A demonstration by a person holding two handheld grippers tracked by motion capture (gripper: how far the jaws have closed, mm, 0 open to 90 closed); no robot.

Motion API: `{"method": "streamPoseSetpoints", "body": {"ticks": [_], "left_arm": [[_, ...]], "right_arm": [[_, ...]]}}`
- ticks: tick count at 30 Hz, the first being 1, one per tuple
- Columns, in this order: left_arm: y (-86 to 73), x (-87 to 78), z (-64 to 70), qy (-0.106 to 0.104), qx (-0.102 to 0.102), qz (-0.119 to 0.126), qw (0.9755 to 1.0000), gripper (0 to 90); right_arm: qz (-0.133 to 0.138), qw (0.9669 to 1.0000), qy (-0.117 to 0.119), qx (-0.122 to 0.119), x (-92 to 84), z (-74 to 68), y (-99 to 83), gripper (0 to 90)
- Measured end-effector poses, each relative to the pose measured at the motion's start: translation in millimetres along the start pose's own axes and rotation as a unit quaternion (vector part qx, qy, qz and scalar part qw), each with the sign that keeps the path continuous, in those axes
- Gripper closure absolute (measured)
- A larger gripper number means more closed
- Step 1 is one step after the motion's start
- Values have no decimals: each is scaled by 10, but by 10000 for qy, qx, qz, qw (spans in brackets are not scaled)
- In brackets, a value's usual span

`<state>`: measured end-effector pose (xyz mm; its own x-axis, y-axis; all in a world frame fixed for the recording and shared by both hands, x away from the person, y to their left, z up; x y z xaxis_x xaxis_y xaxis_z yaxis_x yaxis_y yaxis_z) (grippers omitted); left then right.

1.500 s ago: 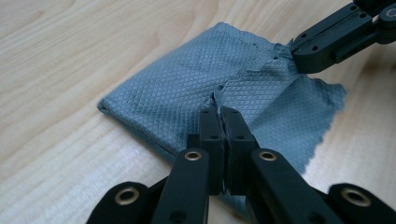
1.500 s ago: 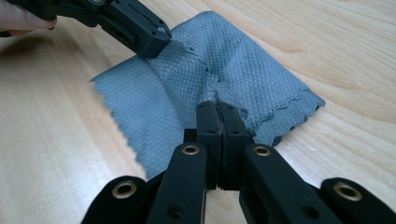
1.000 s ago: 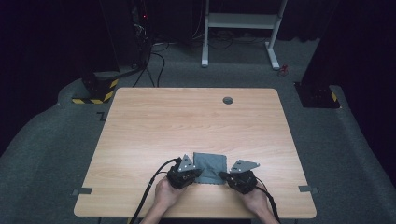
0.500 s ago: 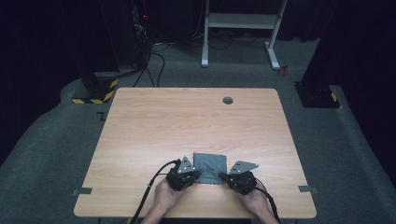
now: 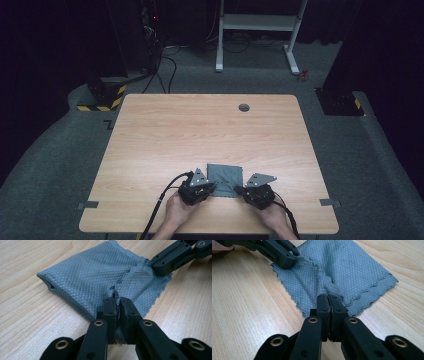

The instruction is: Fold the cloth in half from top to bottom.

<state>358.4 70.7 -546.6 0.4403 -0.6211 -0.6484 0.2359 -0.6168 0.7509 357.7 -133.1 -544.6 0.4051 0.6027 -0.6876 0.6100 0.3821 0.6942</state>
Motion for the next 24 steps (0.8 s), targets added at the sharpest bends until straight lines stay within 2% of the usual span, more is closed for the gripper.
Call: {"method": "streamPoseSetpoints", "body": {"ticks": [13,22,24], "left_arm": [[-5,-7,34,-71,-147,106,9998,730],[-11,-55,29,-134,-242,227,9994,723],[-11,-82,27,-206,-322,287,9989,714]], "right_arm": [[16,10000,46,68,-25,5,-32,840],[3,9999,68,86,-46,6,-40,855],[4,9999,94,94,-47,10,-39,829]]}}
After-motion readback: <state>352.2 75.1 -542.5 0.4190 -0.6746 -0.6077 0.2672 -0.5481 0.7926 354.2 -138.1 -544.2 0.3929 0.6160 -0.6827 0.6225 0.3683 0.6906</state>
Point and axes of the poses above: each handheld gripper's, and its own axes: x roughly forward along the jaws, y roughly out of its top, z roughly to its right, the point moved 4 cm from there along x, roughly forward along the jaws, and after that the axes turned 14 degrees about x, right-handed, at the moved point
